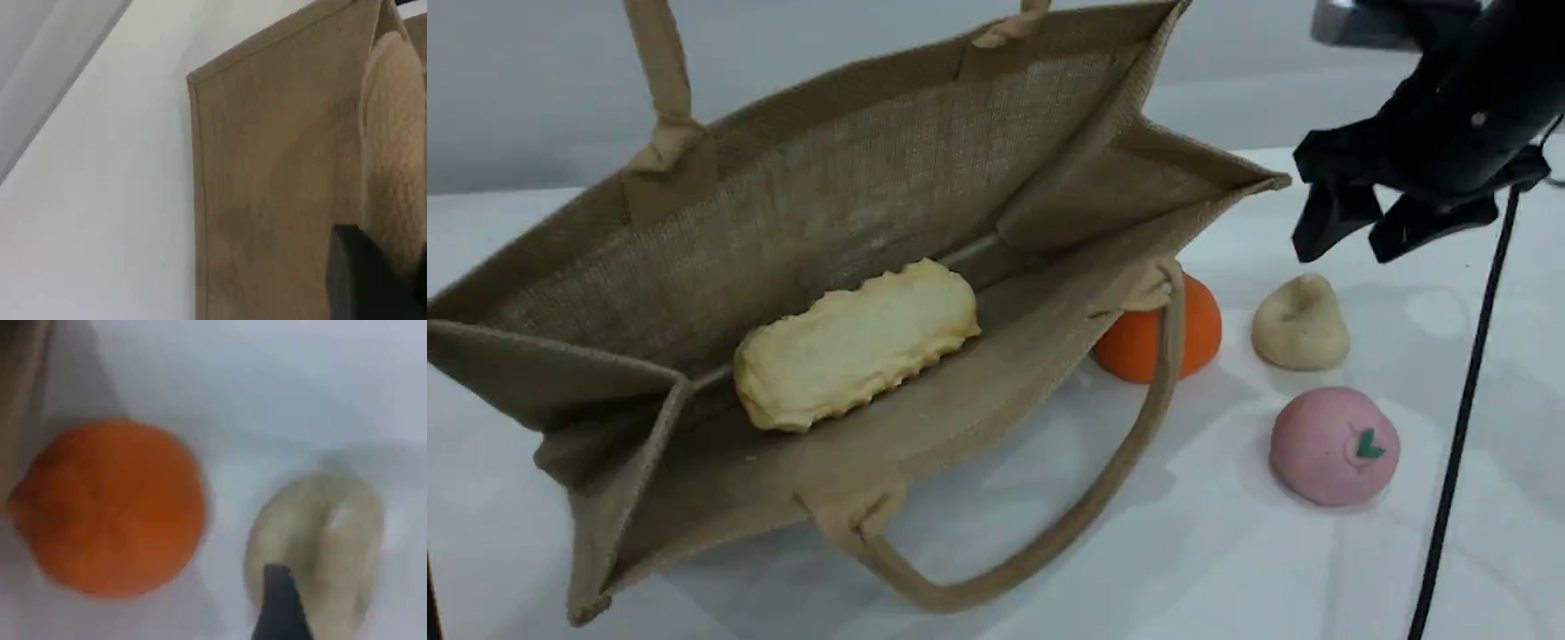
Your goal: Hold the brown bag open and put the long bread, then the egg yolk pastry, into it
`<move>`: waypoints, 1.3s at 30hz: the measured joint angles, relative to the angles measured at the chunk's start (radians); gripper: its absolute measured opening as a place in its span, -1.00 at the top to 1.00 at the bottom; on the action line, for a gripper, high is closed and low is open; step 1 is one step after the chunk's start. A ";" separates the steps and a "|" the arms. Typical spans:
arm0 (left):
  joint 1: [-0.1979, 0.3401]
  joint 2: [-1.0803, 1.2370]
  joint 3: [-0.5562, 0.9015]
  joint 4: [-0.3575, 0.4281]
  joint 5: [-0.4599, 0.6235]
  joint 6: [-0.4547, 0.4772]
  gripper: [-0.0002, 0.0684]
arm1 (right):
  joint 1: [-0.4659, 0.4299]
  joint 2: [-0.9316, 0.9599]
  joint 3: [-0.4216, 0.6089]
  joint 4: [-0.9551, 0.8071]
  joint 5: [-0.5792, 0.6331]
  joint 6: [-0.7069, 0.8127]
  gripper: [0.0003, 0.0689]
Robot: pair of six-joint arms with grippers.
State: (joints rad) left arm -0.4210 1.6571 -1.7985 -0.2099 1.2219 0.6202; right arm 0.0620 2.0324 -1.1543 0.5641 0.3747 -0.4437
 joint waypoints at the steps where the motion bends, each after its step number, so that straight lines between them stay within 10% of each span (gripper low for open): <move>1: 0.000 0.000 0.000 0.000 -0.001 0.000 0.74 | -0.001 0.006 0.000 0.005 -0.013 0.000 -0.23; 25: 0.000 0.000 0.000 -0.001 -0.001 -0.024 0.74 | -0.002 0.132 0.000 0.312 -0.004 -0.261 -0.22; 39: 0.000 0.000 0.000 -0.002 0.000 -0.025 0.74 | -0.002 0.132 0.000 0.421 0.020 -0.379 0.74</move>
State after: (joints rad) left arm -0.4210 1.6571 -1.7985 -0.2117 1.2216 0.5953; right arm 0.0605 2.1646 -1.1543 0.9848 0.3946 -0.8223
